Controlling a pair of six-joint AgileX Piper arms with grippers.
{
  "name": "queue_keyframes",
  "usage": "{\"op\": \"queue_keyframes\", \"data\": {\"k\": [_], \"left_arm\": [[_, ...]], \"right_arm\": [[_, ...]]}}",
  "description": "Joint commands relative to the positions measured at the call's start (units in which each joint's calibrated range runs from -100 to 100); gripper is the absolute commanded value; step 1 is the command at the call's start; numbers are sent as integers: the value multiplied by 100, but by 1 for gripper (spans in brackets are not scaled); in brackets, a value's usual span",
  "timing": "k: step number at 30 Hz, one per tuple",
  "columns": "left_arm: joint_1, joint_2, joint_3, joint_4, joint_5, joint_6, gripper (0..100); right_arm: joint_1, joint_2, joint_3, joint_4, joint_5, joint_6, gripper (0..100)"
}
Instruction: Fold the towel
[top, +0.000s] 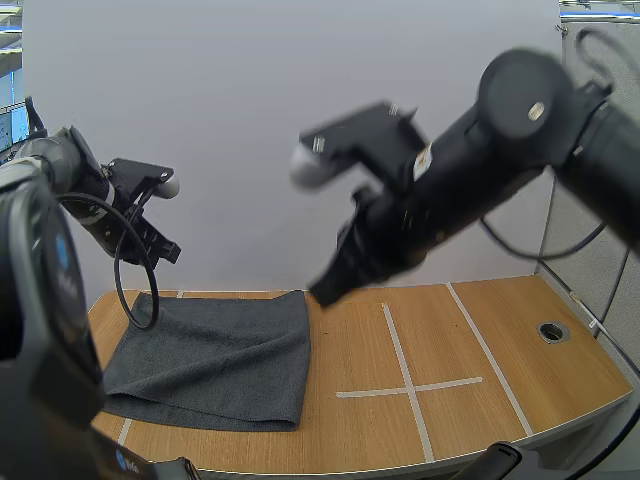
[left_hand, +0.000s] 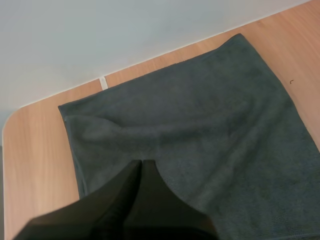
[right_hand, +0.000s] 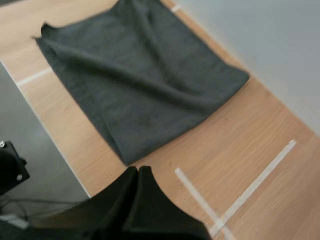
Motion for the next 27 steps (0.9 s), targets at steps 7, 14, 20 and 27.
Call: {"op": "queue_keyframes", "data": {"k": [7, 14, 20, 27], "left_arm": [[544, 912, -8, -865, 180, 1140, 0], [543, 912, -8, -865, 180, 1246, 0], [543, 912, -8, -807, 144, 1281, 0], [543, 912, -8, -791, 94, 1290, 0]], "right_arm": [[6, 1026, 1642, 1140, 0, -996, 0], [6, 2059, 1642, 1312, 0, -1302, 0], [6, 2631, 1642, 1602, 0, -2040, 57], [6, 2913, 1642, 1496, -821, -2286, 64]]}}
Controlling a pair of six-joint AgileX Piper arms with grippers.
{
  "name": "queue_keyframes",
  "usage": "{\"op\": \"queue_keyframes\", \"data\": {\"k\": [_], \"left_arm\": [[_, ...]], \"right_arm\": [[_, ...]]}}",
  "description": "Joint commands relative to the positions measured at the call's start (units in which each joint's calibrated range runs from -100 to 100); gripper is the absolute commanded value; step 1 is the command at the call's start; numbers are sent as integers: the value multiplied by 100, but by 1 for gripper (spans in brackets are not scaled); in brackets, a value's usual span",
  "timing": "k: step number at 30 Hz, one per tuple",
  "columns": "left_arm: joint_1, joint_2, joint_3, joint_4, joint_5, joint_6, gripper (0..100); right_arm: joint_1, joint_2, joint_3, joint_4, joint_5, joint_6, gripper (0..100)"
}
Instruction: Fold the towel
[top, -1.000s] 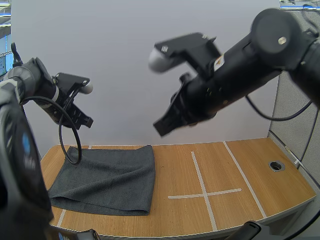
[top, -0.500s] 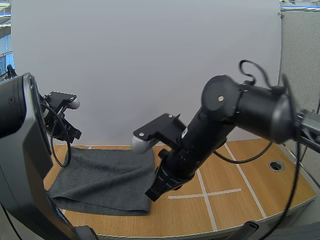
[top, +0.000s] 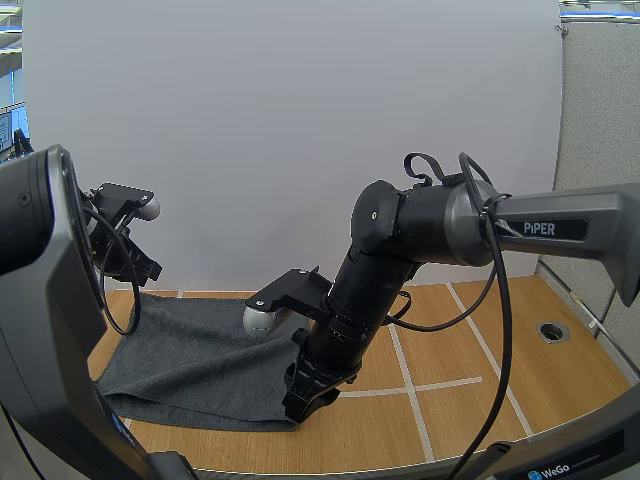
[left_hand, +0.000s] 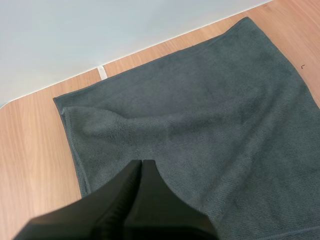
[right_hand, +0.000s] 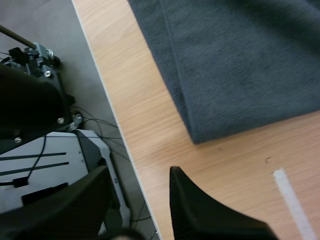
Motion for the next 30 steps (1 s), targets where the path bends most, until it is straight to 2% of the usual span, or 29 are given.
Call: {"op": "queue_keyframes", "data": {"k": [1, 10, 15, 17, 22, 25, 30], "left_arm": [[13, -9, -8, -61, 16, 81, 0], [13, -9, -8, -61, -155, 83, 0], [13, -9, -8, -61, -136, 83, 0], [13, -9, -8, -53, -135, 49, 0], [13, -9, -8, -53, -116, 40, 0], [13, -9, -8, -53, 2, 31, 0], [13, -9, -8, -53, 60, 31, 0]], "right_arm": [[6, 250, 14, -47, -861, -415, 64], [30, 630, 14, -317, -1083, -759, 64], [489, 630, 227, -608, -1670, -711, 64], [795, 630, 475, -855, -2218, -478, 64], [1442, 630, 860, -2279, -3535, 700, 64], [1622, 630, 860, -2684, -3843, 1019, 64], [1651, 643, 860, -2918, -4563, 1130, 64]]}}
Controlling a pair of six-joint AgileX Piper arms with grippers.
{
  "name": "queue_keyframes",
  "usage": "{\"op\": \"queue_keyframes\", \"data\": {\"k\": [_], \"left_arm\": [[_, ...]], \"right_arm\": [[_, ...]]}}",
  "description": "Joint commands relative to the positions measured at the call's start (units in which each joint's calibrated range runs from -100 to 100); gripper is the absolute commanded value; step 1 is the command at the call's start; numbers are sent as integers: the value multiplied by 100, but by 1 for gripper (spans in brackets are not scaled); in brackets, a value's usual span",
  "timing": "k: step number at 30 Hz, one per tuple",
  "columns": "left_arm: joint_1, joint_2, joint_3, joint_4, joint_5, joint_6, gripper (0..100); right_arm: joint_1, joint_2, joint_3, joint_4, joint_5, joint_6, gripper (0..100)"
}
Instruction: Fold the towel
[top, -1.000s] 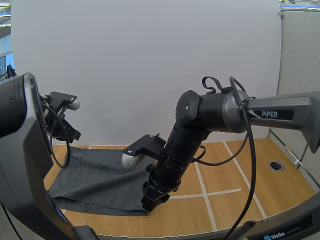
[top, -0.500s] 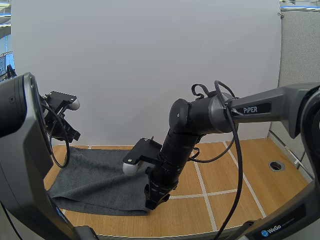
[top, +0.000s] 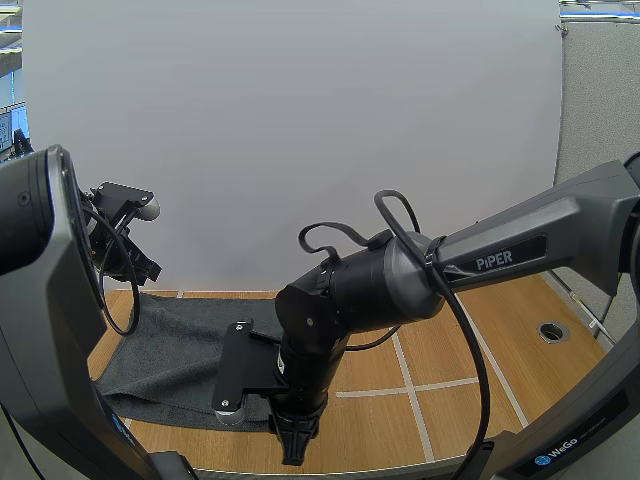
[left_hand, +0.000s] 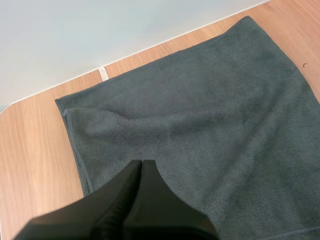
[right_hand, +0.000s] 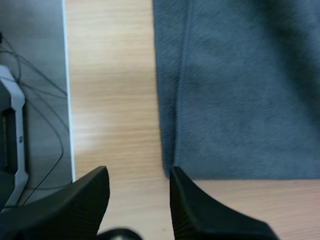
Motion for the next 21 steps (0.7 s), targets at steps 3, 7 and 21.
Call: {"op": "queue_keyframes", "data": {"k": [3, 7, 21], "left_arm": [[13, -9, -8, -53, 124, -35, 0], [13, -9, -8, -53, 172, -35, 0], [13, -9, -8, -53, 174, -56, 0]], "right_arm": [[64, -29, 38, -551, -1196, 269, 64], [64, -15, 38, -624, -1425, 269, 64], [64, 842, 38, -899, -2221, 377, 64]]}}
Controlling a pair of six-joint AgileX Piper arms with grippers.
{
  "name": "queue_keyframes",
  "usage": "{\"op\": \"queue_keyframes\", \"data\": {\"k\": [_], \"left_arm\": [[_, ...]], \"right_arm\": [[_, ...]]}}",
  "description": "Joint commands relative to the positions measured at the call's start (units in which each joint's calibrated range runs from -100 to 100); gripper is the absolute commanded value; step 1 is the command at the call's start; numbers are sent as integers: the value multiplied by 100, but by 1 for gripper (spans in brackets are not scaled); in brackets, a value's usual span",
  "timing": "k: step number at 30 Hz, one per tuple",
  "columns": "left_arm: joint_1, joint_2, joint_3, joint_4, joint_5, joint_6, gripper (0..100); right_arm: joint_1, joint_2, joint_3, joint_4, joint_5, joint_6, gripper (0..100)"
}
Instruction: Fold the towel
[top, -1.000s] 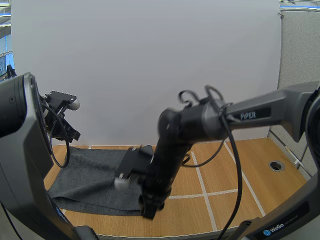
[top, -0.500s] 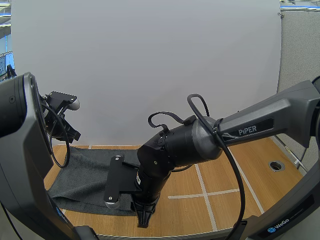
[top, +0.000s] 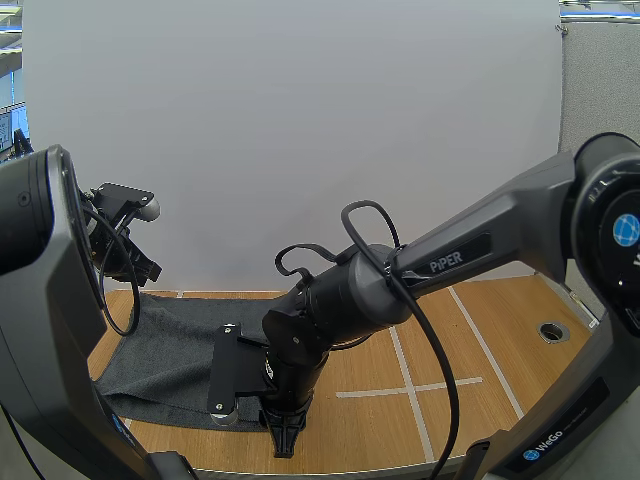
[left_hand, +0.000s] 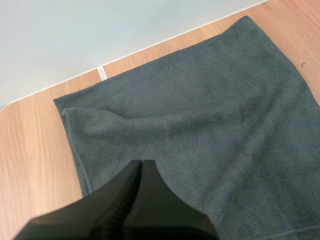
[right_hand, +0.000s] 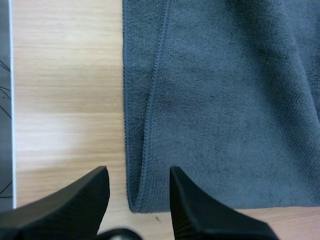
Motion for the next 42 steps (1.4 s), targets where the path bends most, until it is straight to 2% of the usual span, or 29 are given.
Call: {"op": "queue_keyframes", "data": {"k": [1, 4, 6, 11, 15, 17, 21, 42], "left_arm": [[13, -9, -8, -53, 130, -56, 0], [13, -9, -8, -53, 130, -56, 0], [13, -9, -8, -53, 130, -56, 0], [13, -9, -8, -53, 130, -31, 0], [13, -9, -8, -53, 130, -25, 0], [13, -9, -8, -53, 130, -14, 0], [13, -9, -8, -53, 130, -14, 0], [13, -9, -8, -53, 130, 13, 0]], "right_arm": [[6, 120, 8, -148, -521, 61, 64], [6, 238, 8, -230, -527, 137, 59], [6, 325, 8, -317, -527, 232, 52], [6, 404, 8, -479, -510, 395, 24], [6, 404, 8, -884, -272, 751, 6], [6, 404, 8, -1102, -111, 934, 0], [6, 404, 8, -1244, 119, 1001, 0], [6, 404, 21, -1076, 1400, 1072, 0]]}}
